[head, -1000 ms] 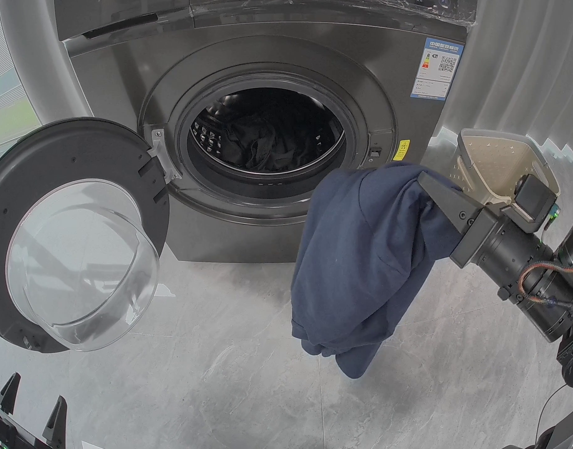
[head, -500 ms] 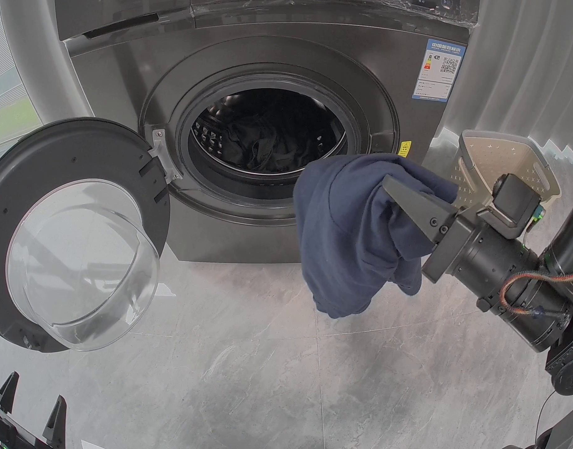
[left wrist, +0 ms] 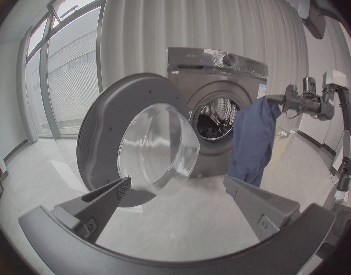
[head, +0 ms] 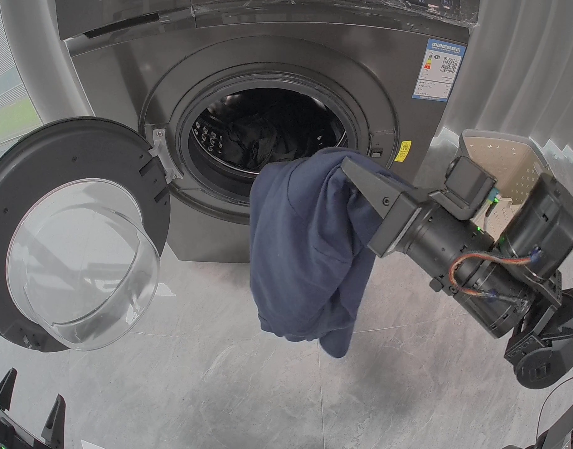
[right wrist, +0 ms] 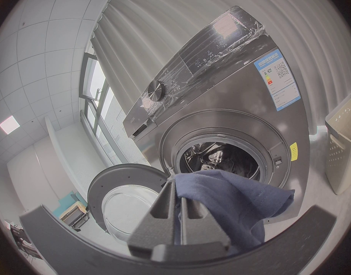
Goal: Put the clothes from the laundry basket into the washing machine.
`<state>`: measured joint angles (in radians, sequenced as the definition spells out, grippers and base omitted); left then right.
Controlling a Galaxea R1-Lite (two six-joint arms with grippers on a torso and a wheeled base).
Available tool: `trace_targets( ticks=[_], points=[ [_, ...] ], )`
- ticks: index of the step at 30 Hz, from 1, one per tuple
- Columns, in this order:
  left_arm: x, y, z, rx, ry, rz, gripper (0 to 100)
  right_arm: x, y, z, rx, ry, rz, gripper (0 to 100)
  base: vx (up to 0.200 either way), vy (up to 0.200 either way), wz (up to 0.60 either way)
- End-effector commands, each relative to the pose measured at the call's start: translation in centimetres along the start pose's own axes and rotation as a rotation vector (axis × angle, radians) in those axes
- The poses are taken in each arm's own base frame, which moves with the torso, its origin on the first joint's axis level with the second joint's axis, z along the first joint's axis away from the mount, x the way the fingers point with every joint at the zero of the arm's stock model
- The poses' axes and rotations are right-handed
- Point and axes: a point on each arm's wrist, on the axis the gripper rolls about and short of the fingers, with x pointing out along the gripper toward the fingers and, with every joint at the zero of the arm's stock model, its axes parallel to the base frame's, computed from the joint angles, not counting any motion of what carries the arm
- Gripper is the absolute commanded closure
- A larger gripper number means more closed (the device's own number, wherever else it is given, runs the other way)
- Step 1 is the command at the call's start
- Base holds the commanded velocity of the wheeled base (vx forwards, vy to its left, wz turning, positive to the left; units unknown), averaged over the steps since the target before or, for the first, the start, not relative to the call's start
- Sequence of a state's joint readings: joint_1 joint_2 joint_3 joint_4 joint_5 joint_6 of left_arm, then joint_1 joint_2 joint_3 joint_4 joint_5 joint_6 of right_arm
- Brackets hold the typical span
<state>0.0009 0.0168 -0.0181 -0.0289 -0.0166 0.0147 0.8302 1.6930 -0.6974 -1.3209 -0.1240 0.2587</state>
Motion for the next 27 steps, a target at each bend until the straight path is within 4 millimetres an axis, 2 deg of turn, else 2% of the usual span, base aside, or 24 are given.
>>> trace_targets(
  ticks=[1,3,7,8,12,13,15,16,17,20,26,27],
  points=[
    [-1.3,-0.2,5.1,0.016,-0.225,-0.077,0,1.6,-0.7,-1.7,-0.007,0.006,-0.017,100,0.000,0.000,0.00],
    [-0.8,-0.3,5.8,0.025,-0.170,-0.145,0,1.9,-0.6,-1.5,-0.006,-0.004,-0.015,100,0.000,0.000,0.00],
    [0.9,-0.5,5.5,-0.009,-0.011,-0.259,0,2.6,-0.6,-1.4,-0.004,-0.023,-0.013,100,0.000,0.000,0.00],
    [2.2,-0.5,5.6,-0.042,0.076,-0.311,0,2.8,-0.5,-1.1,-0.003,-0.036,-0.011,100,0.000,0.000,0.00],
    [4.8,-0.8,6.7,-0.090,0.143,-0.463,0,3.3,-0.8,-0.6,-0.010,-0.048,-0.008,100,0.000,0.000,0.00],
    [4.9,-0.9,6.7,-0.089,0.148,-0.466,0,3.3,-0.8,-0.6,-0.010,-0.049,-0.008,100,0.000,0.000,0.00],
    [7.5,-1.1,7.1,-0.087,0.187,-0.515,0,4.0,-0.7,-0.2,-0.010,-0.070,-0.002,100,0.000,0.000,0.00],
    [7.5,-1.1,7.1,-0.087,0.187,-0.515,0,4.0,-0.7,-0.2,-0.010,-0.070,-0.002,100,0.000,0.000,0.00],
    [9.0,-1.3,7.3,-0.087,0.199,-0.535,0,4.3,-0.7,-0.3,-0.010,-0.072,-0.003,100,0.000,0.000,0.00],
    [11.0,-1.9,7.5,-0.086,0.209,-0.580,0,5.0,-0.7,-0.3,-0.008,-0.076,-0.002,100,0.000,0.000,0.00],
    [14.0,-3.6,6.9,-0.088,0.265,-0.678,0,5.9,-0.7,-0.9,-0.008,-0.075,-0.004,100,0.000,0.000,0.00],
    [14.0,-3.6,6.9,-0.088,0.265,-0.678,0,5.9,-0.7,-0.9,-0.008,-0.075,-0.004,100,0.000,0.000,0.00]
  ],
)
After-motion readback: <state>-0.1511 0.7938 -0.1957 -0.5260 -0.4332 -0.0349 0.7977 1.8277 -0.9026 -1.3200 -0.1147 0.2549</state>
